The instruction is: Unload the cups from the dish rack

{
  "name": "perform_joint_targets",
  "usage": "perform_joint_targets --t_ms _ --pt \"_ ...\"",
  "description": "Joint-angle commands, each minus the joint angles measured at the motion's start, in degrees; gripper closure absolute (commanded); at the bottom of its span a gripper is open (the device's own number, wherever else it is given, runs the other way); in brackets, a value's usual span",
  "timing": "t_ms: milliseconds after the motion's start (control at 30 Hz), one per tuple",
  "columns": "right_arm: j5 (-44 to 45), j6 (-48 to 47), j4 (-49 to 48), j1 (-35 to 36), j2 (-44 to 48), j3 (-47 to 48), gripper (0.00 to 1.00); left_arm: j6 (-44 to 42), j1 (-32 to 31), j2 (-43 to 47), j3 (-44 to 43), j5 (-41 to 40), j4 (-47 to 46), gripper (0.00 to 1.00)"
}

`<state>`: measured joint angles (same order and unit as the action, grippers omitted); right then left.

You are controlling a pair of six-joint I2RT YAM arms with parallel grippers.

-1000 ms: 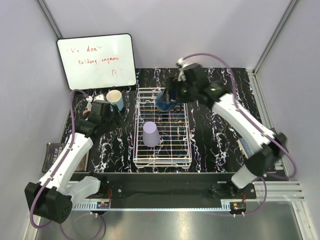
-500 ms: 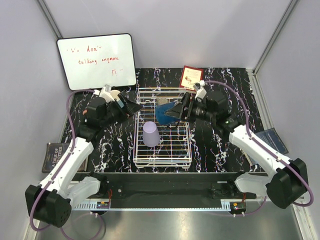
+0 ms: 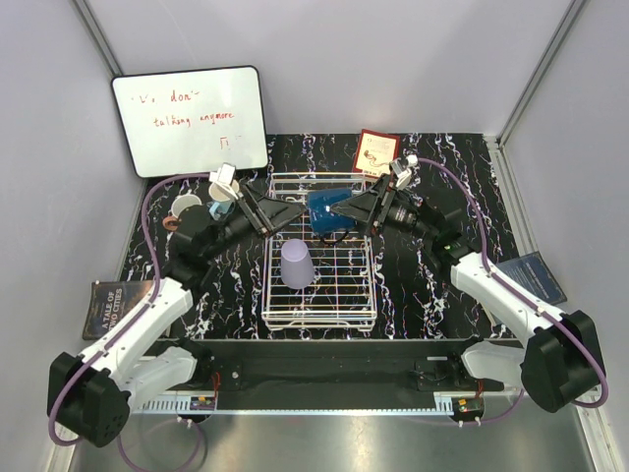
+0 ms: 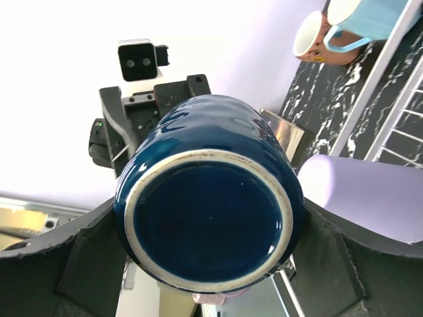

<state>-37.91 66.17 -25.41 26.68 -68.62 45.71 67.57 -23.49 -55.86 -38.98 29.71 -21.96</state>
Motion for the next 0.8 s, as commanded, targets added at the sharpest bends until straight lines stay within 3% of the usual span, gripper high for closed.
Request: perform_joint_targets --t_ms 0,267,433,767 --pt "-3.57 1.86 -8.25 0.04 1.91 2.01 1.00 -0.77 -3.75 1.45 -4.43 -1.84 -4.06 0.28" --pt "-4.80 1.85 -8.52 0.04 1.91 1.75 1.00 -3.06 -12.02 -0.48 -6.98 -5.63 -3.36 0.35" --pt "-5.86 2.91 -9.92 0.04 1.82 1.48 1.00 -3.76 -16.23 -2.06 -6.90 -7.39 -3.62 0.45" --pt "-7.26 4.23 -11.07 0.04 4.80 -1.85 1.00 -4.03 -17.47 -4.35 -7.60 -8.97 -5.20 0.55"
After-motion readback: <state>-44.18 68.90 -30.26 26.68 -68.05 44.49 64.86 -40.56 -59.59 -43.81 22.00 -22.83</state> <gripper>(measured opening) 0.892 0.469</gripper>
